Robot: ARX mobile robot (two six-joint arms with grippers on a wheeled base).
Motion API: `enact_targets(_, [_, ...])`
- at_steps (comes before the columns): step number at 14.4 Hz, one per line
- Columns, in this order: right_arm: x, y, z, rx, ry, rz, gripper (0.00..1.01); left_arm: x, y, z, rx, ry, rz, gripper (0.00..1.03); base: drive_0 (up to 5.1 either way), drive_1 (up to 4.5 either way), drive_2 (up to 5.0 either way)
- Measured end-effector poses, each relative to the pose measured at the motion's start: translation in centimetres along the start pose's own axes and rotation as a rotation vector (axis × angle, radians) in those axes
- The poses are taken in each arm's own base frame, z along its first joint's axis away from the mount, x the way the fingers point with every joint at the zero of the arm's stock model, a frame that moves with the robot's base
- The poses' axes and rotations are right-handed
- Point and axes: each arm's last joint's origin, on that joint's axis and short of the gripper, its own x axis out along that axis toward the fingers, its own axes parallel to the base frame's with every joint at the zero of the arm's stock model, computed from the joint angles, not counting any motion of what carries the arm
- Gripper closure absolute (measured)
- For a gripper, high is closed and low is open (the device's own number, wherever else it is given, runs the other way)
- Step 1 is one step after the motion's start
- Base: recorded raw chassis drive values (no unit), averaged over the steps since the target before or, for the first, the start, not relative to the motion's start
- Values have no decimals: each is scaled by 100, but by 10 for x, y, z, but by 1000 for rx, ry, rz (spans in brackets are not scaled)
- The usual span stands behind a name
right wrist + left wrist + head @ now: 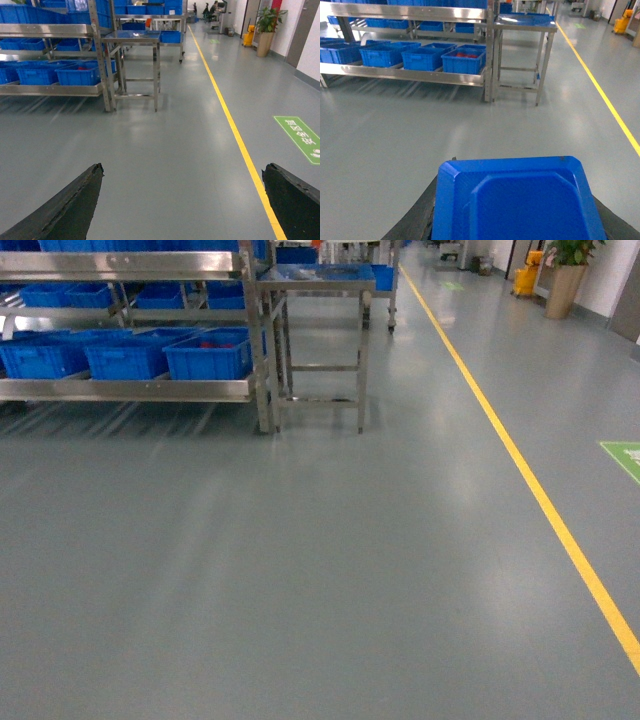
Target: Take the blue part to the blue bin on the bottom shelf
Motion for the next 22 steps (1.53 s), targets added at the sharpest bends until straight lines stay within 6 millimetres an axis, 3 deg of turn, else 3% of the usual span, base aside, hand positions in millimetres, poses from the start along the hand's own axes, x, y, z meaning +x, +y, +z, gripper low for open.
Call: enact_targets(22, [0, 0, 0, 0, -3, 0, 3, 0, 0, 0, 0, 1, 1, 59, 3, 436, -430])
